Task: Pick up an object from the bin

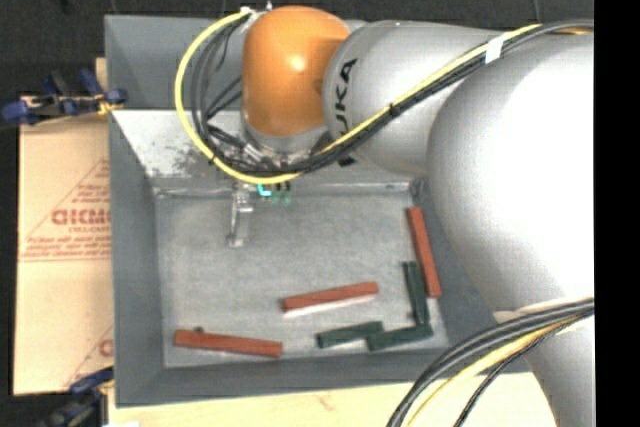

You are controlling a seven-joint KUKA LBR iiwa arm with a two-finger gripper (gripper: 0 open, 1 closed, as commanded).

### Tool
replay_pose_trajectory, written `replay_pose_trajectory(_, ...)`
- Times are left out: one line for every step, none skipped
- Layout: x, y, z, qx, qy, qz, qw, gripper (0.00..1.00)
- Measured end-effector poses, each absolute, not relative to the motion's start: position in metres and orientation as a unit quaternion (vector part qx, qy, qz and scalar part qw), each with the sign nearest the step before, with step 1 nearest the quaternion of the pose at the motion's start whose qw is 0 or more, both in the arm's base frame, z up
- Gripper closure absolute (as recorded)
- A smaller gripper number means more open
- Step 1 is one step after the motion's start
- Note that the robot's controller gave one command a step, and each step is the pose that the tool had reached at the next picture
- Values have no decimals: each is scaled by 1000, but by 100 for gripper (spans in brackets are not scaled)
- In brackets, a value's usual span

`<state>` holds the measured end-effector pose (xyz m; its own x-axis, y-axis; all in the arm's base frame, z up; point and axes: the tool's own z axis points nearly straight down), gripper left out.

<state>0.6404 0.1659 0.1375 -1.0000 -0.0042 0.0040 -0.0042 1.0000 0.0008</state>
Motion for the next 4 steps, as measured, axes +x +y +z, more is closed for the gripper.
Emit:
replay_pose_trajectory(565,129,90,41,-999,2,4,0)
replay_pose_trajectory(512,69,72,120,-993,1,1,0)
replay_pose_trajectory(513,71,73,119,-993,0,-1,100)
replay_pose_trajectory(556,13,219,91,-996,2,-7,100)
